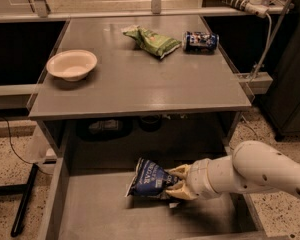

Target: Place blue chip bag into top drawer

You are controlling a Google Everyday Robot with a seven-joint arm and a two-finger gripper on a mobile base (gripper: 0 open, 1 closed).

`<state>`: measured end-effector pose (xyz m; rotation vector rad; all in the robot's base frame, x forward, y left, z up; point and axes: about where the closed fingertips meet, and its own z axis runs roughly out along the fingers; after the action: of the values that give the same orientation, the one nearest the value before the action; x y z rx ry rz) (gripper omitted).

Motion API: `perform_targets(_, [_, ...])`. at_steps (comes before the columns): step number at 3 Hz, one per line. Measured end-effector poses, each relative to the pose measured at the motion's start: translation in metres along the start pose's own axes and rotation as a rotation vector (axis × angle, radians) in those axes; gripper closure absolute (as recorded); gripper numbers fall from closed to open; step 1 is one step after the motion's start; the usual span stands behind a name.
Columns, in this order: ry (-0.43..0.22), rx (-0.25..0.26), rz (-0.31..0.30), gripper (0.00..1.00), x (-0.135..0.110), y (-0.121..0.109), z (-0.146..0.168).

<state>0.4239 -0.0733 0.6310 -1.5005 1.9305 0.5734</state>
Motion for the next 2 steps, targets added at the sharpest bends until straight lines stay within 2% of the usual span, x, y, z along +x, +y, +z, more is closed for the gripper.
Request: perform_targets(2, [0.0,0.0,0.0,0.13,0.0,0.0,0.0])
